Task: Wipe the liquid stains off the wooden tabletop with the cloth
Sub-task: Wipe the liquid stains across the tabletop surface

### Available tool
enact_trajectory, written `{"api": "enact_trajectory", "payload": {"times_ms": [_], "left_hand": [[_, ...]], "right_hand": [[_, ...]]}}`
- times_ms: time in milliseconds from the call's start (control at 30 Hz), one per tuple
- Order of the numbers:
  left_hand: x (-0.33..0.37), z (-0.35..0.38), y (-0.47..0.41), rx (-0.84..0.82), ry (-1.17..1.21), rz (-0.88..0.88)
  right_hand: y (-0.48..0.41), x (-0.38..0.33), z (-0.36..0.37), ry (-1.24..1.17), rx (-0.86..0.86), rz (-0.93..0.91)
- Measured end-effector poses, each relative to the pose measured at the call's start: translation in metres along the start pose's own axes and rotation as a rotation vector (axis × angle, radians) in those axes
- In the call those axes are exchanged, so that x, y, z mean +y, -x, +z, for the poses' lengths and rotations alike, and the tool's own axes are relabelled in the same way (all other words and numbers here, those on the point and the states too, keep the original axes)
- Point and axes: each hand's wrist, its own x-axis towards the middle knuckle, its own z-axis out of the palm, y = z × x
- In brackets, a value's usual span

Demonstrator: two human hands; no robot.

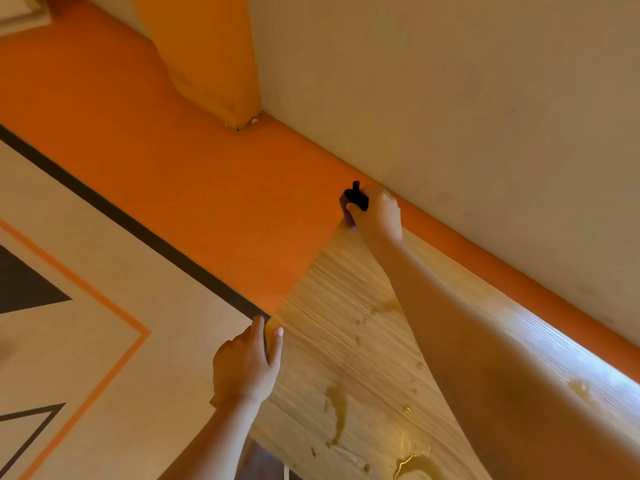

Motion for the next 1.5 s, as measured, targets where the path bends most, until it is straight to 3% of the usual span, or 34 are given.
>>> {"api": "enact_trajectory", "payload": {"times_ms": [167, 400, 500, 600, 733, 833, 1100, 1200, 1267, 1500], "left_hand": [[0.000, -0.002, 0.000, -0.026, 0.004, -0.006], [0.000, -0.002, 0.000, -0.043, -0.003, 0.000], [-0.002, -0.001, 0.000, -0.044, -0.004, -0.004], [-0.003, -0.002, -0.001, -0.042, -0.003, -0.012], [-0.001, -0.004, -0.001, -0.035, -0.010, -0.016], [-0.001, -0.004, 0.000, -0.047, -0.029, -0.025], [-0.001, -0.001, -0.001, -0.016, -0.019, -0.010], [-0.003, 0.000, -0.001, -0.006, -0.017, -0.004], [-0.003, 0.000, -0.002, 0.001, -0.027, -0.006], [-0.006, 0.002, -0.003, 0.002, -0.047, -0.005]], "right_hand": [[0.032, 0.016, 0.001, 0.067, -0.094, -0.202], [-0.009, 0.046, -0.029, 0.008, 0.136, 0.063], [-0.004, 0.035, -0.013, -0.028, 0.184, 0.052], [0.019, 0.023, 0.003, -0.057, 0.115, -0.046], [0.067, 0.011, 0.024, -0.075, -0.103, -0.240], [0.078, 0.020, 0.018, -0.057, -0.118, -0.322], [0.022, 0.102, -0.059, -0.027, 0.192, 0.095], [0.031, 0.104, -0.054, -0.076, 0.250, 0.138], [0.045, 0.086, -0.036, -0.090, 0.212, 0.056], [0.113, 0.003, 0.040, -0.126, -0.154, -0.324]]}}
